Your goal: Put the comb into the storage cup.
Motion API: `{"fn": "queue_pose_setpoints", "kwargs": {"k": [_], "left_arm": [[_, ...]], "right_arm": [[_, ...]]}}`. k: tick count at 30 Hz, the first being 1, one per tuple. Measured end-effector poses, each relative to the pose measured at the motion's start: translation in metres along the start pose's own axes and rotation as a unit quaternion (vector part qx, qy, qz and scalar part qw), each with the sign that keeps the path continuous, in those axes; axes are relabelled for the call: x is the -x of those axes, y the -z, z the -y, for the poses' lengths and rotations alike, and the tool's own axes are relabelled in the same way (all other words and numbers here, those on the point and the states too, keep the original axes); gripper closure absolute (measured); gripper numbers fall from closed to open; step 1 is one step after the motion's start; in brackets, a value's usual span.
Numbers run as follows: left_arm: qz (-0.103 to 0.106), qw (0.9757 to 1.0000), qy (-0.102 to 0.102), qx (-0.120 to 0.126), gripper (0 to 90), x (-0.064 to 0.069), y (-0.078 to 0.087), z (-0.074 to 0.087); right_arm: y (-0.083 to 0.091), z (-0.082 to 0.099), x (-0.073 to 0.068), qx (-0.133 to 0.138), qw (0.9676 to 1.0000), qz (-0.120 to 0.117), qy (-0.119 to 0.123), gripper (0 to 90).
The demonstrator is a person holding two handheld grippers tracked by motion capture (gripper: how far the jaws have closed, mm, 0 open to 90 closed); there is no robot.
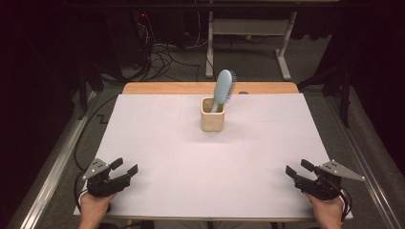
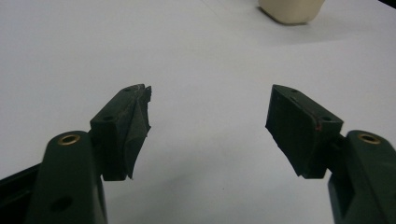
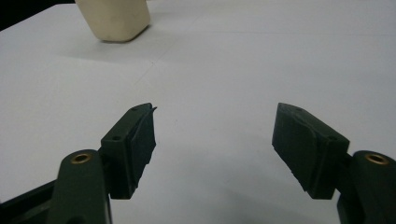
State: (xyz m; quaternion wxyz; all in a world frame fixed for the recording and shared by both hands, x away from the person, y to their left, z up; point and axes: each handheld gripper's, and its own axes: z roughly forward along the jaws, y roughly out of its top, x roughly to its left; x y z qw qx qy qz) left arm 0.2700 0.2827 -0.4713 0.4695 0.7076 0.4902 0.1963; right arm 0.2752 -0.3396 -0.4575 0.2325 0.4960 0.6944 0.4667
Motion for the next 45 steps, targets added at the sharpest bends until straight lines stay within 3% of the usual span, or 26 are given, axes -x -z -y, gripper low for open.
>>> {"fn": "queue_pose_setpoints", "kwargs": {"k": [25,29,45], "left_arm": [[0.004,1.0,0.0,-0.002,30.5,0.001,-0.001,0.0],[0.006,1.0,-0.001,-0.001,30.5,0.001,0.0,0.0],[0.011,0.9999,0.0,-0.003,30.5,0.001,-0.001,-0.001]], "right_arm": [[0.005,0.01,0.0,0.0,0.9999,-0.002,-0.01,30.3],[0.004,0.011,-0.003,-0.005,1.0,-0.001,0.003,30.5],[0.004,0.011,-0.003,-0.004,1.0,-0.003,0.002,29.7]]}}
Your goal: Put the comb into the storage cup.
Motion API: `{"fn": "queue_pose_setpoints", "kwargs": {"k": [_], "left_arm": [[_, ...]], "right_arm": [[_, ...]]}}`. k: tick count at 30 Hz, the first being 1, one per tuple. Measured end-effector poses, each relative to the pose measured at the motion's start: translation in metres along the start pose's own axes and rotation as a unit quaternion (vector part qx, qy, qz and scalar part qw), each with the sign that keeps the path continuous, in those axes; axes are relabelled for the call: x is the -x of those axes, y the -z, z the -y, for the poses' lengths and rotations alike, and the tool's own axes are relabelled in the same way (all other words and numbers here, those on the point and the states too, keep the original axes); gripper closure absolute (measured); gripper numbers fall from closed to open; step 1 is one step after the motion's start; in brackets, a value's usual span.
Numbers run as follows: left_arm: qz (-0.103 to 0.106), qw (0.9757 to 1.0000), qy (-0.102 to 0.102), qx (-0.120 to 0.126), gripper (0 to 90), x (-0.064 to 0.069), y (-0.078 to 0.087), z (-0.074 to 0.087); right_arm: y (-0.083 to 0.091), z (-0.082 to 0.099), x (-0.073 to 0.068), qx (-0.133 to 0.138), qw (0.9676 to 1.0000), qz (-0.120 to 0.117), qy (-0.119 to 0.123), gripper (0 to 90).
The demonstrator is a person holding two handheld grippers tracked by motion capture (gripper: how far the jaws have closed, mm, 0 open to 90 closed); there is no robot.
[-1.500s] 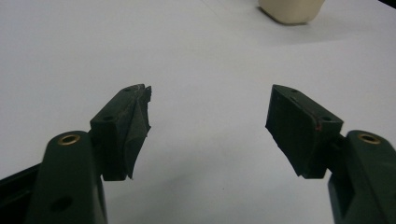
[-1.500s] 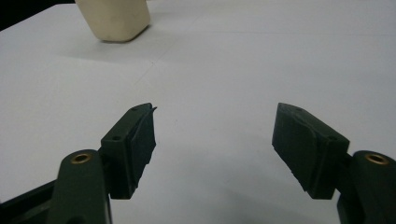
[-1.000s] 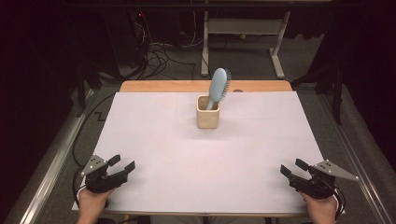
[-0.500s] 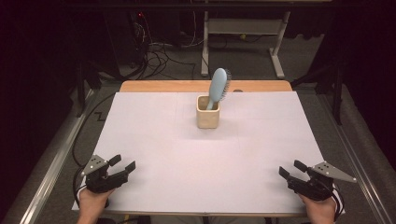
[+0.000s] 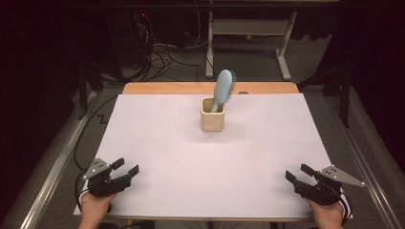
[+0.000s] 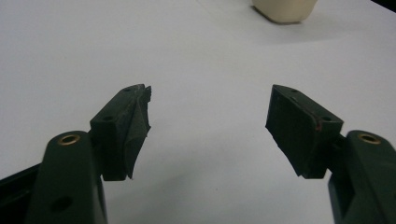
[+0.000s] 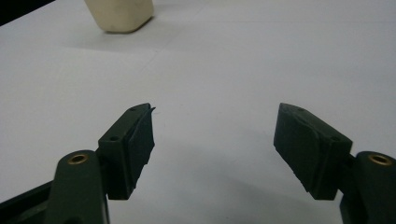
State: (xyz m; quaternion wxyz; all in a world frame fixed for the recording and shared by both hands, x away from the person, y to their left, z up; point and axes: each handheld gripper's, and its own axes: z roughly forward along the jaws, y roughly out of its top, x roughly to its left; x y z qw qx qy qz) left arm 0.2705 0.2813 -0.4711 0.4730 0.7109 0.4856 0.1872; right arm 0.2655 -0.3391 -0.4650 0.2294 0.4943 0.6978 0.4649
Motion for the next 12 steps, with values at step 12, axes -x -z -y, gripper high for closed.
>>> {"fn": "queue_pose_setpoints", "kwargs": {"k": [12], "left_arm": [[-0.002,1.0,0.006,0.0,30.5,-0.0008,-0.0007,-0.0009]], "right_arm": [[-0.0002,0.0001,0.001,0.0,1.0,-0.002,-0.004,29.1]]}}
